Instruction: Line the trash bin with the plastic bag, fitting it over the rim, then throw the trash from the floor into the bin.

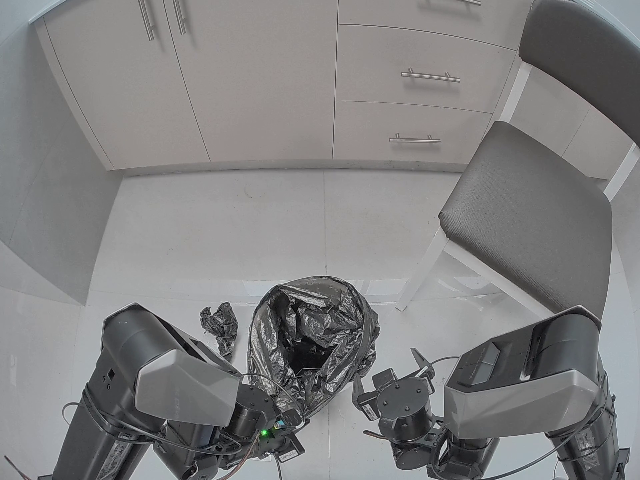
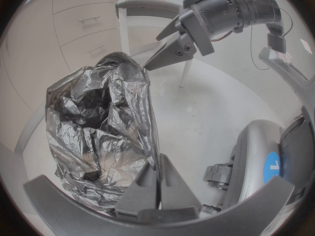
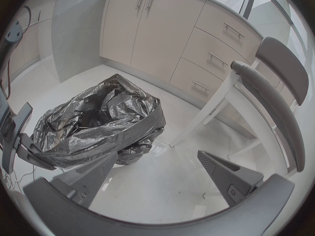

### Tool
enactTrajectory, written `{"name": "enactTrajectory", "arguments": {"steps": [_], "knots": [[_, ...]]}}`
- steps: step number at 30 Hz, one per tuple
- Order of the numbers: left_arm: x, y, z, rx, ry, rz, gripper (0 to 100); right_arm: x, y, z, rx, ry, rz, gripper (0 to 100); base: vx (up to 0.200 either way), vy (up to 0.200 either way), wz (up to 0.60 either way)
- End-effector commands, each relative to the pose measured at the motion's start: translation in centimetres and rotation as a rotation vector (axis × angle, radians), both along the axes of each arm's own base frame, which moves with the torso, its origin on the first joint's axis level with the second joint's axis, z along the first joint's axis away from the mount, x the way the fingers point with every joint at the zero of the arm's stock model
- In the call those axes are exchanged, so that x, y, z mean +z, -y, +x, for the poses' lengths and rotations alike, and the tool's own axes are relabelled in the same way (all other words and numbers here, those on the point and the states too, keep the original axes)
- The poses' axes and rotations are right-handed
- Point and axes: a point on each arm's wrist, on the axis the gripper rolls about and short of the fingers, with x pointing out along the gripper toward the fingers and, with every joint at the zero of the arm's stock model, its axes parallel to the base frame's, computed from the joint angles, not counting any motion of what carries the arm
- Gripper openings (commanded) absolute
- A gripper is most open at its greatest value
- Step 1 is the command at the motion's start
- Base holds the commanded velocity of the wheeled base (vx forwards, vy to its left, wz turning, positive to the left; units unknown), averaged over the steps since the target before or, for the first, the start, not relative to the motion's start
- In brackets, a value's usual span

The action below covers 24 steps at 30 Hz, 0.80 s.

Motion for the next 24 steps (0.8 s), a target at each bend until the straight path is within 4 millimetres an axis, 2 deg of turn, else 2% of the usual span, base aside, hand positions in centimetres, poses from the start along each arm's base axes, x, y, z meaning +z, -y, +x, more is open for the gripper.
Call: {"name": "enactTrajectory", "arguments": {"steps": [1, 9, 10, 14, 24], "knots": [[-0.1, 0.1, -0.2, 0.017, -0.007, 0.002, 0, 0.1, -0.1, 0.1, 0.0, 0.011, 0.014, 100, 0.0, 0.0, 0.0], [-0.1, 0.1, -0.2, 0.053, -0.037, -0.025, 0, 0.8, -0.4, 0.8, -0.012, 0.039, 0.033, 100, 0.0, 0.0, 0.0], [-0.1, 0.1, -0.2, 0.053, -0.038, -0.025, 100, 0.9, -0.4, 0.9, -0.018, 0.045, 0.028, 100, 0.0, 0.0, 0.0], [-0.1, 0.1, -0.2, 0.053, -0.037, -0.025, 100, 1.2, -0.4, 1.4, -0.024, 0.058, 0.012, 100, 0.0, 0.0, 0.0], [-0.1, 0.2, -0.2, 0.047, -0.032, -0.026, 100, 2.7, -1.8, 3.3, -0.03, 0.132, 0.046, 100, 0.0, 0.0, 0.0]]}}
